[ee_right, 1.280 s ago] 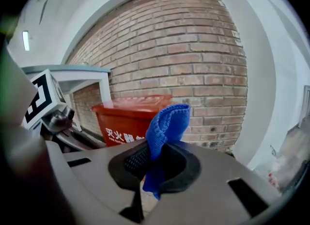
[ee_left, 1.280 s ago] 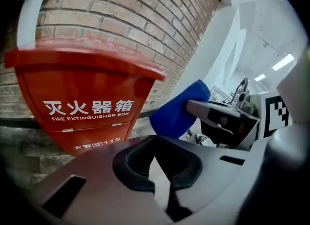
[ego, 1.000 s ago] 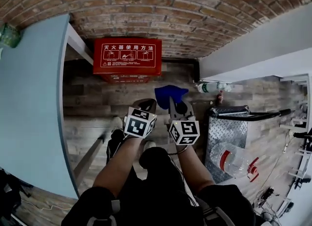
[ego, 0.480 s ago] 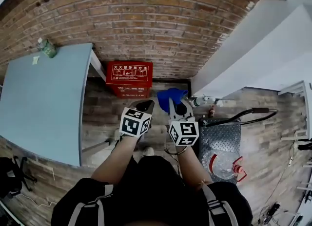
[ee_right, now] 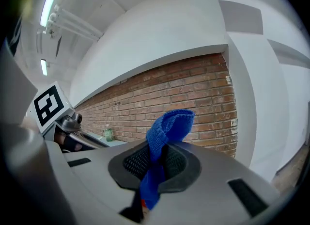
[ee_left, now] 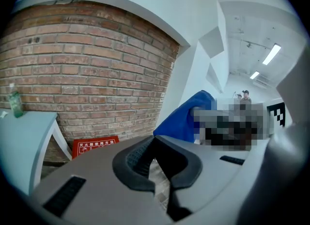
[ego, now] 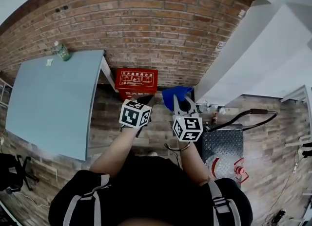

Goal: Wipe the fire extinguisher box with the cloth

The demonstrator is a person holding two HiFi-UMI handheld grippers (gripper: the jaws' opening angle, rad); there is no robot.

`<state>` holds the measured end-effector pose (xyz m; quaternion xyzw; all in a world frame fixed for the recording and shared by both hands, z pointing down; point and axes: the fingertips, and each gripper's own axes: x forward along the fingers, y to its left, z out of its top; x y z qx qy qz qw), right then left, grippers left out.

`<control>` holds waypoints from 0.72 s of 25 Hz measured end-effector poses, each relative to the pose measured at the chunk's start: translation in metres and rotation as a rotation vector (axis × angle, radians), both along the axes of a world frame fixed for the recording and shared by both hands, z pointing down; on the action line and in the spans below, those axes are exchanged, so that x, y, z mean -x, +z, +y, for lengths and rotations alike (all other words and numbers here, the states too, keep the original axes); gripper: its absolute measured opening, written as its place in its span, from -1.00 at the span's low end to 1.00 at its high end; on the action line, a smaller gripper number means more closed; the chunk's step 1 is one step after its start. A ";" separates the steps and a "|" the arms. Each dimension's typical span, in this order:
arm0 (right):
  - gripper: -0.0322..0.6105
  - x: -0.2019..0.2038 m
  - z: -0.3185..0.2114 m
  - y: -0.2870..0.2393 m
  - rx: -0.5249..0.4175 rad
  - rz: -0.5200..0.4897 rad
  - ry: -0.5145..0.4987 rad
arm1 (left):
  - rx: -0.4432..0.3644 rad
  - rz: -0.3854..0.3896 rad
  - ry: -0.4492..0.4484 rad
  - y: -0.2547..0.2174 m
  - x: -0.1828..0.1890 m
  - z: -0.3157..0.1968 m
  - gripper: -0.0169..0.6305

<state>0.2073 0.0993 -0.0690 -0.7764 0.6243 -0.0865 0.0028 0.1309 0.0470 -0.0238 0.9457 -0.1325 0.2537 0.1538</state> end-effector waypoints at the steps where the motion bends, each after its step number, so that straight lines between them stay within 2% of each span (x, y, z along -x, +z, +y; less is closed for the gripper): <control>1: -0.77 0.002 0.000 -0.004 -0.006 0.006 -0.002 | -0.004 0.001 0.004 -0.003 0.001 0.000 -0.95; 8: -0.77 0.016 -0.001 -0.017 -0.029 0.010 -0.011 | -0.029 0.010 0.050 -0.017 0.007 0.010 -0.95; 13: -0.77 0.029 0.003 -0.016 -0.019 0.023 -0.046 | -0.011 0.015 0.047 -0.010 0.013 0.012 -0.95; 18: -0.77 0.030 0.016 -0.010 -0.003 0.043 -0.041 | -0.021 0.016 0.049 -0.008 0.014 0.016 -0.95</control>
